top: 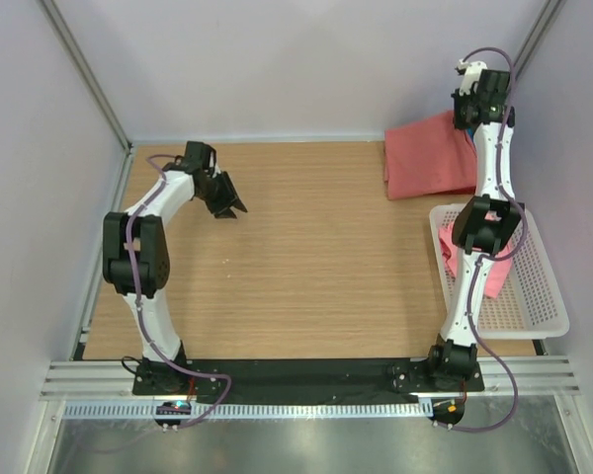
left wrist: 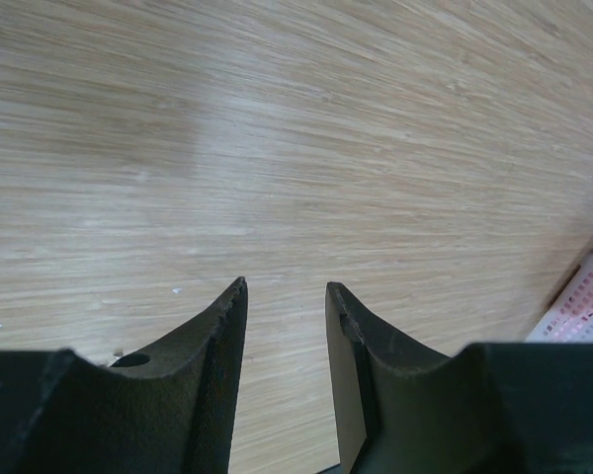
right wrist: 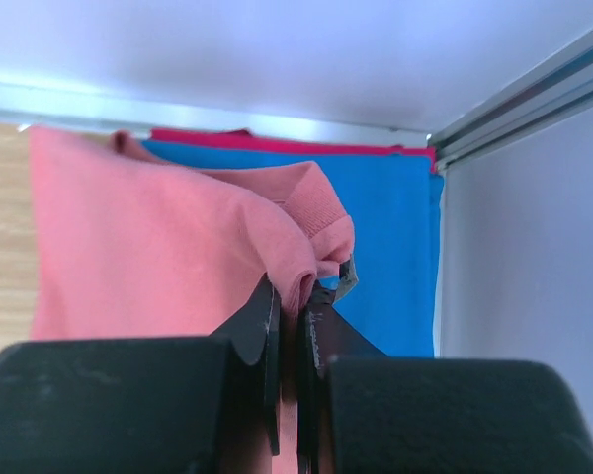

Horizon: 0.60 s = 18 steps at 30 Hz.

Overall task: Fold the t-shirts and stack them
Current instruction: Neatly place the folded tshirt to the corner

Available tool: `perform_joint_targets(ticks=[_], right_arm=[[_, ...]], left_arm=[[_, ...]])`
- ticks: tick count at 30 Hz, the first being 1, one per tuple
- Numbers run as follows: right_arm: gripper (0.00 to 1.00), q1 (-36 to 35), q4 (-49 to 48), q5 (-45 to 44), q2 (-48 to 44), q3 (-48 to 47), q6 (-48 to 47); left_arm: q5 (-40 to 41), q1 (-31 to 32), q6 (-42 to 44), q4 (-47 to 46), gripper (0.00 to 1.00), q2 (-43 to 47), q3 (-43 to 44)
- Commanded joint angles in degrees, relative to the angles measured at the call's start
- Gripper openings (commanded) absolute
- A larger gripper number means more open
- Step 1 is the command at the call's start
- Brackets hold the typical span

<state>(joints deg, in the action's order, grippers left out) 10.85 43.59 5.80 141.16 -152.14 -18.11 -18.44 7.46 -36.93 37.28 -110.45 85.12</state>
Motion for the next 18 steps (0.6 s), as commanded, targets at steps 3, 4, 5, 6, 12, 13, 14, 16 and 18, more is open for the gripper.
perform_joint_targets(ticks=[3,4,5,6,12,13,14,16,18], right_arm=[[0.01,2.68,-18.51,2.63,5.34,-3.96,0.52],[0.01,2.94,-19.85,2.72,5.96,-3.78,0.79],[0.01,3.21,-21.17,2.20,7.27,-3.78,0.97],[0.01,3.56,-23.70,2.11,7.81,-3.87,1.06],[0.01,4.62,-31.63,2.55,9.57,-3.17,3.43],[0.01,4.70,-32.16,2.37,9.92,-3.52,3.43],[0.01,4.70,-32.69,2.28,10.36,-4.04,3.17],[0.01,4.88,-33.22,2.20,10.36,-4.58,3.43],[0.01,5.06,-33.57,1.67,9.49,-3.53,3.43]], left_arm=[[0.07,0.18,1.33,6.57,0.39,-2.83,7.50],[0.24,0.27,1.33,7.19,0.39,-3.18,8.21],[0.42,0.36,1.16,7.46,0.39,-3.71,8.83],[0.94,0.36,0.81,7.46,0.39,-3.98,9.18],[0.95,1.59,0.36,7.98,0.39,-7.58,11.73],[1.12,1.68,0.36,7.99,0.39,-7.84,12.43],[1.21,1.76,0.28,8.07,0.39,-8.19,12.78],[1.21,1.94,0.02,8.25,0.39,-8.72,13.40],[1.12,1.94,-0.07,8.34,0.39,-8.99,13.49]])
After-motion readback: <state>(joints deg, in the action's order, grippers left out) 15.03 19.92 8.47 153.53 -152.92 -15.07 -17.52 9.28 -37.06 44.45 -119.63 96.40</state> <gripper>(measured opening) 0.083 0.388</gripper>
